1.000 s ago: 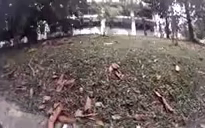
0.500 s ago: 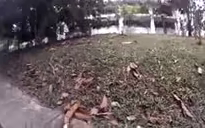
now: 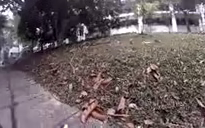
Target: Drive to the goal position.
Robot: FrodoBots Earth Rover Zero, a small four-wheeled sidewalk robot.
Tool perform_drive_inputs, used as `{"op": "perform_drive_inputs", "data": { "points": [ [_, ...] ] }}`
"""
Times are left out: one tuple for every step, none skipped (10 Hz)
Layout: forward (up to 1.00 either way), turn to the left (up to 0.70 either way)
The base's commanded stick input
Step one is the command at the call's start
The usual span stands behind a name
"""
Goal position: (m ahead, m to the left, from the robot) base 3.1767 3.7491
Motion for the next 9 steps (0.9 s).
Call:
{"op": "perform_drive_inputs", "data": {
  "points": [
    [0.00, 0.30],
    [0.00, 0.30],
    [0.00, 0.30],
    [0.00, 0.30],
    [0.00, 0.30],
    [0.00, 0.30],
    [0.00, 0.30],
    [0.00, 0.30],
    [0.00, 0.30]
  ]
}}
